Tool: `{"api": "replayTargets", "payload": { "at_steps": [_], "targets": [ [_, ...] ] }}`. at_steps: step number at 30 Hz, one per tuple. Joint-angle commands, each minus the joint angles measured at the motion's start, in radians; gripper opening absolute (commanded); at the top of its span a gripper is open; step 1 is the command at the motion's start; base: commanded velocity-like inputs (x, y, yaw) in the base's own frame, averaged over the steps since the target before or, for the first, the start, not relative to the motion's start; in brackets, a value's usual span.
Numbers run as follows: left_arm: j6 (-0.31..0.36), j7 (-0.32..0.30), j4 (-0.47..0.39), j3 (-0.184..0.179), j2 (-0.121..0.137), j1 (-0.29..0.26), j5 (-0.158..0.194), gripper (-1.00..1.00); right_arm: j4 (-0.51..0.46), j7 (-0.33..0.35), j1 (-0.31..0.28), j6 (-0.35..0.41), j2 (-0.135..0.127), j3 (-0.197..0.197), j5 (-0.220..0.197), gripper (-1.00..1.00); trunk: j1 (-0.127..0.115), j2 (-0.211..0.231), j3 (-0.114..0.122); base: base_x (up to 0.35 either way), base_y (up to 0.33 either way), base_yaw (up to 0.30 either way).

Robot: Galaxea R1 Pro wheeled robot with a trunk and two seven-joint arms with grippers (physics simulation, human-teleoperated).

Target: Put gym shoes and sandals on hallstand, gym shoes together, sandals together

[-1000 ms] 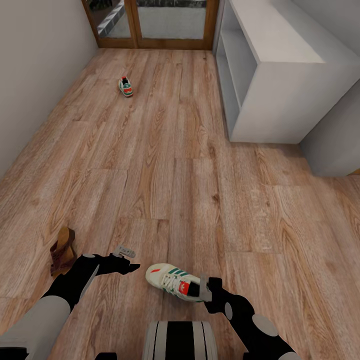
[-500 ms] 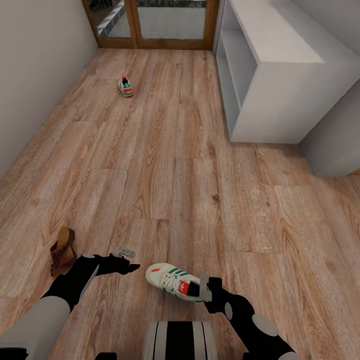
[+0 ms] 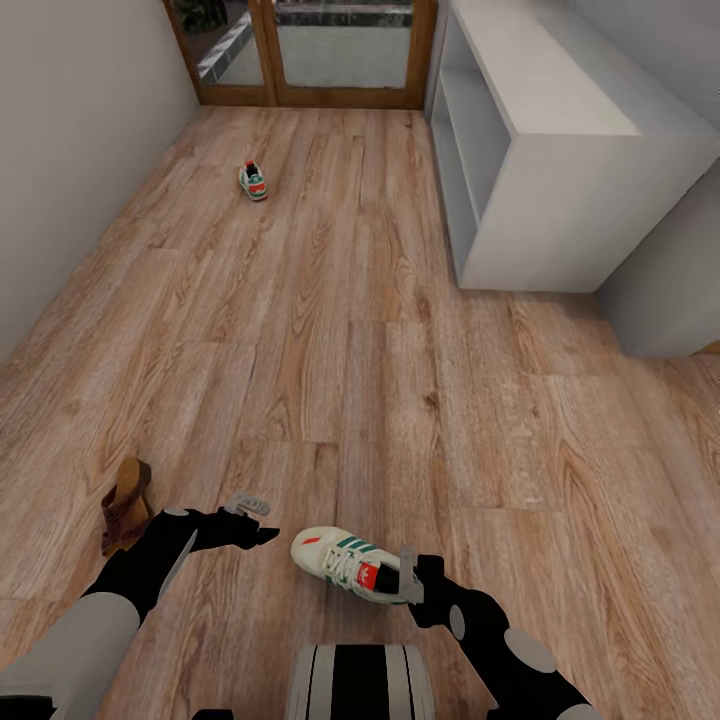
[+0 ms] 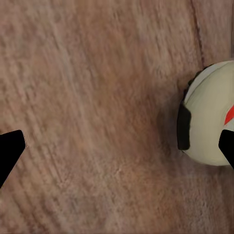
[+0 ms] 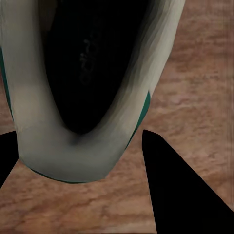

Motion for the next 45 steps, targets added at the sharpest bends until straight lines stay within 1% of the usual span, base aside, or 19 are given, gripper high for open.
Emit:
{"api": "replayTargets", "payload": {
  "at_steps": [1, 6, 10, 11, 17, 19, 22, 24, 25, 28, 29, 33, 34, 37, 38, 41, 42, 44, 45],
  "targets": [
    [0.004, -0.004, -0.004, -0.001, 0.004, 0.000, -0.006, 1.00, -0.003, 0.004, 0.000, 0.005, 0.000, 0.002, 0.003, -1.00, -0.001, 0.000, 0.003, 0.000, 0.000, 0.000],
    [0.004, -0.004, -0.007, 0.004, 0.028, -0.001, -0.004, 1.00, -0.013, 0.002, -0.001, 0.003, 0.000, 0.002, 0.002, -1.00, -0.003, 0.001, 0.023, 0.000, 0.000, 0.000],
    [0.005, -0.004, -0.007, 0.009, 0.071, -0.001, 0.002, 1.00, -0.045, 0.002, -0.001, 0.002, 0.000, 0.001, 0.001, -1.00, -0.005, 0.002, 0.038, 0.000, 0.000, 0.000],
    [0.004, -0.004, -0.007, 0.017, 0.088, -0.001, 0.004, 1.00, -0.055, 0.003, -0.002, 0.002, 0.000, -0.001, 0.000, -1.00, -0.005, 0.002, 0.042, 0.000, 0.000, 0.000],
    [0.002, -0.005, -0.007, 0.071, 0.136, 0.000, 0.005, 1.00, -0.094, 0.005, -0.004, 0.002, 0.003, -0.032, -0.001, -1.00, -0.008, 0.004, 0.065, 0.000, 0.000, 0.000],
    [0.001, -0.005, -0.006, 0.101, 0.165, 0.003, 0.004, 1.00, -0.116, 0.005, -0.005, 0.002, 0.006, -0.070, -0.002, -1.00, -0.009, 0.004, 0.073, 0.000, 0.000, 0.000],
    [-0.003, -0.005, -0.005, 0.123, 0.198, 0.005, 0.004, 1.00, -0.143, 0.005, -0.007, 0.002, 0.008, -0.120, -0.003, -1.00, -0.010, 0.005, 0.085, 0.000, 0.000, 0.000],
    [-0.005, -0.006, -0.002, 0.131, 0.212, 0.007, 0.004, 1.00, -0.154, 0.004, -0.007, 0.002, 0.009, -0.148, -0.005, -1.00, -0.011, 0.005, 0.092, 0.000, 0.000, 0.000],
    [-0.008, -0.007, 0.003, 0.139, 0.224, 0.008, 0.004, 1.00, -0.162, 0.004, -0.007, 0.002, 0.010, -0.178, -0.010, -1.00, -0.011, 0.006, 0.096, 0.000, 0.000, 0.000],
    [-0.012, -0.008, 0.007, 0.152, 0.235, 0.008, 0.004, 1.00, -0.170, 0.003, -0.008, 0.002, 0.012, -0.221, -0.026, -1.00, -0.013, 0.006, 0.108, 0.000, 0.000, 0.000],
    [-0.015, -0.008, 0.009, 0.162, 0.240, 0.009, 0.005, 1.00, -0.173, 0.003, -0.008, 0.002, 0.012, -0.248, -0.044, -1.00, -0.013, 0.007, 0.112, 0.000, 0.000, 0.000],
    [-0.033, -0.008, 0.011, 0.181, 0.244, 0.012, 0.005, 1.00, -0.175, 0.003, -0.008, 0.001, 0.013, -0.301, -0.104, -1.00, -0.015, 0.007, 0.127, 0.000, 0.000, 0.000],
    [-0.051, -0.008, 0.012, 0.189, 0.245, 0.018, 0.005, 1.00, -0.173, 0.002, -0.008, 0.001, 0.013, -0.331, -0.150, -1.00, -0.015, 0.008, 0.131, 0.000, 0.000, 0.000],
    [-0.080, -0.004, 0.012, 0.196, 0.246, 0.035, 0.006, 1.00, -0.171, 0.002, -0.008, 0.000, 0.013, -0.382, -0.233, -1.00, -0.017, 0.008, 0.143, 0.000, 0.000, 0.000],
    [-0.098, -0.002, 0.012, 0.199, 0.246, 0.049, 0.006, 1.00, -0.169, 0.001, -0.008, 0.000, 0.012, -0.416, -0.294, -1.00, -0.017, 0.009, 0.146, 0.000, 0.000, 0.000],
    [-0.126, 0.002, 0.012, 0.220, 0.244, 0.085, 0.007, 1.00, -0.122, -0.001, -0.006, -0.004, 0.012, -0.484, -0.434, -1.00, -0.019, 0.009, 0.158, 0.000, 0.000, 0.000],
    [-0.126, 0.002, 0.012, 0.220, 0.244, 0.085, 0.007, 1.00, -0.122, -0.001, -0.006, -0.004, 0.012, -0.484, -0.434, -1.00, -0.019, 0.010, 0.162, 0.000, 0.000, 0.000],
    [-0.156, 0.004, 0.013, 0.261, 0.239, 0.120, 0.008, 1.00, -0.011, -0.003, -0.004, -0.036, 0.010, -0.520, -0.523, -1.00, -0.020, 0.010, 0.170, 0.000, 0.000, 0.000],
    [-0.172, 0.005, 0.013, 0.275, 0.237, 0.129, 0.008, 1.00, 0.024, -0.003, -0.004, -0.059, 0.010, -0.531, -0.542, -1.00, -0.020, 0.010, 0.173, 0.000, 0.000, 0.000]
  ]
}}
